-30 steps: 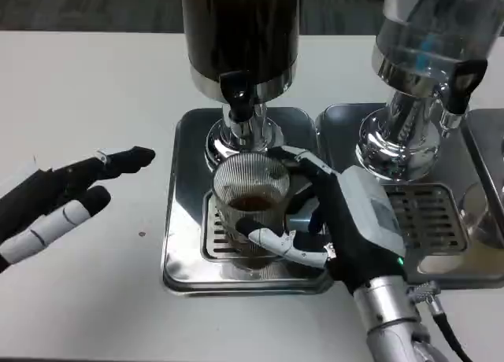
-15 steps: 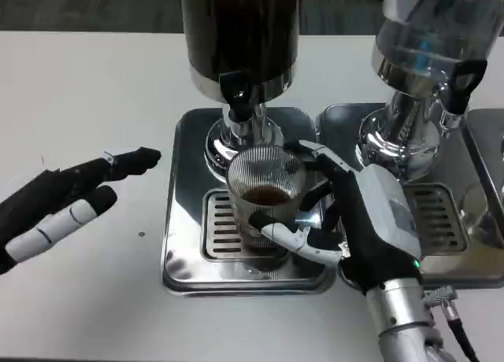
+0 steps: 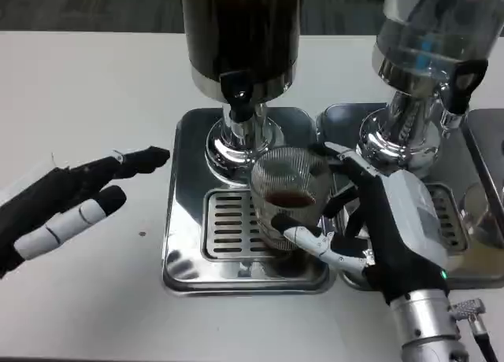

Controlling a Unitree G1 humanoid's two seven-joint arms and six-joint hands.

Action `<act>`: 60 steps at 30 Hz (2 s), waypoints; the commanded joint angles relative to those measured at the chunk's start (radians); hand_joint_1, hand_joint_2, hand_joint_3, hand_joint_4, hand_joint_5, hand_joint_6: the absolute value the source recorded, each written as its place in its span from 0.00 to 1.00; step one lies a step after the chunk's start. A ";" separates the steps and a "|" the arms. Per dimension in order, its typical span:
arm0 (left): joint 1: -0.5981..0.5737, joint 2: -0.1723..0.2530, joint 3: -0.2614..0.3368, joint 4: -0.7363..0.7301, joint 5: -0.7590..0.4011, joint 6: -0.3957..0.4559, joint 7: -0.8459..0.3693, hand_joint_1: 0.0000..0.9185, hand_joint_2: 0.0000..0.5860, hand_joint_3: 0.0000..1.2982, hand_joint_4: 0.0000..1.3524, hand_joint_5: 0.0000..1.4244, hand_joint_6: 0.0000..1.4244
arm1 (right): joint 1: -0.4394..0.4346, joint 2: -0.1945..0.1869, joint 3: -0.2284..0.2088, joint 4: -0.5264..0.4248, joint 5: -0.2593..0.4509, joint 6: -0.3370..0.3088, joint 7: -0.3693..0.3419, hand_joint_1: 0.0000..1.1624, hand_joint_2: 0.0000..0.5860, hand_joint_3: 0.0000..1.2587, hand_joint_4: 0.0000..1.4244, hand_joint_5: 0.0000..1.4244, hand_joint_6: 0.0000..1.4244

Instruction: Grasp the cup under the faucet to collect the drink, then remove the cup.

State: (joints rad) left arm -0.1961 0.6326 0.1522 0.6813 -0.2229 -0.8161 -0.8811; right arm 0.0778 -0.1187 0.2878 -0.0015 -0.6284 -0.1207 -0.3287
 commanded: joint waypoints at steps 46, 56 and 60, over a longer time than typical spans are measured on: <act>0.179 0.047 -0.063 -0.298 0.016 -0.110 0.007 0.00 0.33 0.13 0.06 0.06 0.07 | 0.262 -0.006 -0.029 -0.358 0.077 -0.034 0.104 0.61 0.48 0.39 0.40 0.53 0.76; 0.254 0.093 -0.011 -0.376 0.110 -0.172 0.071 0.00 0.33 0.08 0.00 0.00 0.05 | 0.288 -0.005 -0.040 -0.392 0.093 -0.041 0.115 0.62 0.51 0.40 0.41 0.54 0.77; 0.286 0.116 0.019 -0.394 0.189 -0.243 0.119 0.00 0.31 0.05 0.00 0.00 0.04 | 0.293 -0.008 -0.041 -0.401 0.083 -0.043 0.112 0.62 0.56 0.40 0.41 0.54 0.77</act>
State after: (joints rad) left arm 0.0659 0.7230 0.1497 0.3053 -0.0864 -1.0073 -0.7967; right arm 0.3711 -0.1286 0.2501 -0.3618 -0.5418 -0.1188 -0.2036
